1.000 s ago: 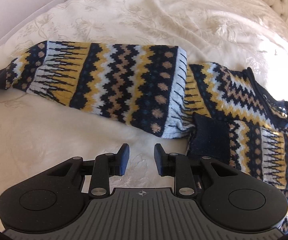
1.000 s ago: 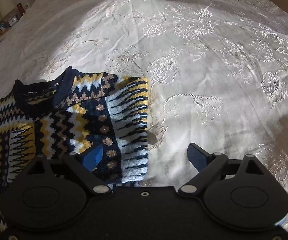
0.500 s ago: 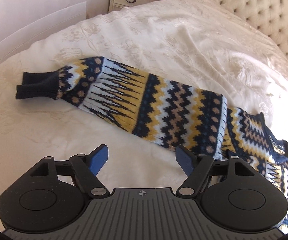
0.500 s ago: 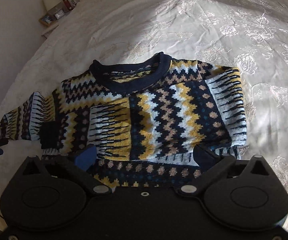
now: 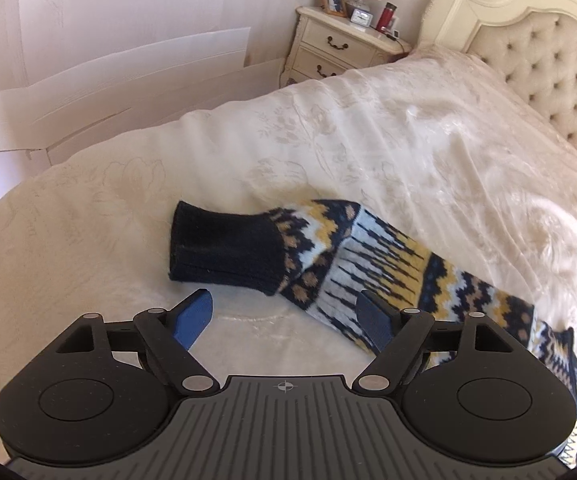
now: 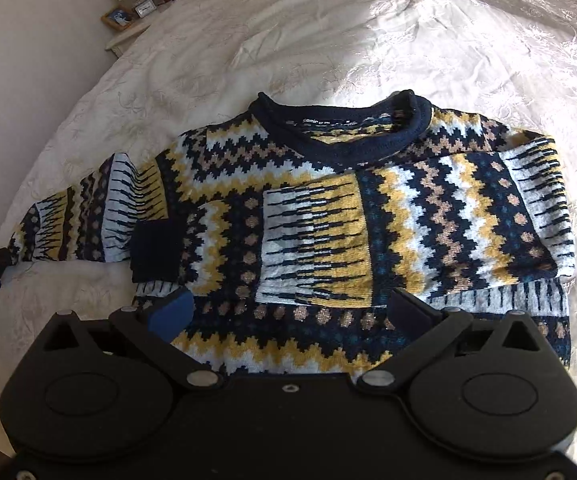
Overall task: Fold small clothes
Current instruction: 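Move the left gripper to the other sleeve's navy cuff and grasp it, then lift the sleeve over the sweater body, lay it down, open left gripper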
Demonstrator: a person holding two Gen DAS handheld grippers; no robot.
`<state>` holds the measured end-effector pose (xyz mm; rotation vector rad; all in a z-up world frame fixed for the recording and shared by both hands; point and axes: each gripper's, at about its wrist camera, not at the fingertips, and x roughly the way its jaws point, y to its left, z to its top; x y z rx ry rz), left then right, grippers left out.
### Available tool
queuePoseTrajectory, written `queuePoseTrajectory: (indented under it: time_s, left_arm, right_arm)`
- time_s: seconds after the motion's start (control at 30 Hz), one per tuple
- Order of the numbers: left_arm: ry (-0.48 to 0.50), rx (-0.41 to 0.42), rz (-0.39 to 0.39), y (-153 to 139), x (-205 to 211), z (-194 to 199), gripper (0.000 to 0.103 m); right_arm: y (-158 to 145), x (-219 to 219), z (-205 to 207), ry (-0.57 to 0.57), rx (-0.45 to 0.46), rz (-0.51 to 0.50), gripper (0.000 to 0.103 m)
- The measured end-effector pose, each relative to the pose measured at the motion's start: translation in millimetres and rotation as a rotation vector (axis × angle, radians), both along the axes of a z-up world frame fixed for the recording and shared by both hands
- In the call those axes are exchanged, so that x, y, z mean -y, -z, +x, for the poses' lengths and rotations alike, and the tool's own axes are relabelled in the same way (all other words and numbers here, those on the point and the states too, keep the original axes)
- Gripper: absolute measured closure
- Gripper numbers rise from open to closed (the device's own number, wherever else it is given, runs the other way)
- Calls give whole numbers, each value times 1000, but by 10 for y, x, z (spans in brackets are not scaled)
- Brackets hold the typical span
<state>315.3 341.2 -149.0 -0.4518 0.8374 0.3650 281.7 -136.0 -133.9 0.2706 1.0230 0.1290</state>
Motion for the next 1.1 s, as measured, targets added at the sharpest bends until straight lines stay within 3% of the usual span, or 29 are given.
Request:
queuePoseTrajectory:
  time_s: [0.4,0.47,0.5,0.6,0.73,0.9,0.97,1.03,1.1]
  left_arm:
    - [-83,10,-96,142,-359,122,26]
    - [-99,-6,-93,143,-369,130,44]
    - [-102,-12,-92,140,-376,134,61]
    - [-121,-5,-96,113,-389,134,65]
    - [-137,27,-109,65,-408,159,66]
    - [-152,90,-187,23,-408,103,66]
    - [-145,100,-193,11,-373,66,64]
    - [-140,101,-188,17,-352,49,54]
    - [-152,100,-180,30,-358,45,53]
  right_arm:
    - [5,-325,64,-52,-29,-19,1]
    - [17,-347,76,-58,-36,-22,1]
    - [24,-355,81,-60,-38,-23,1]
    - [42,-381,102,-72,-45,-24,1]
    - [52,-400,126,-88,-49,-21,1]
    - [19,-379,128,-102,-41,-28,1]
    - [8,-356,123,-100,-40,-28,1]
    - [11,-336,123,-99,-43,-29,1]
    - [20,-333,124,-105,-49,-35,1]
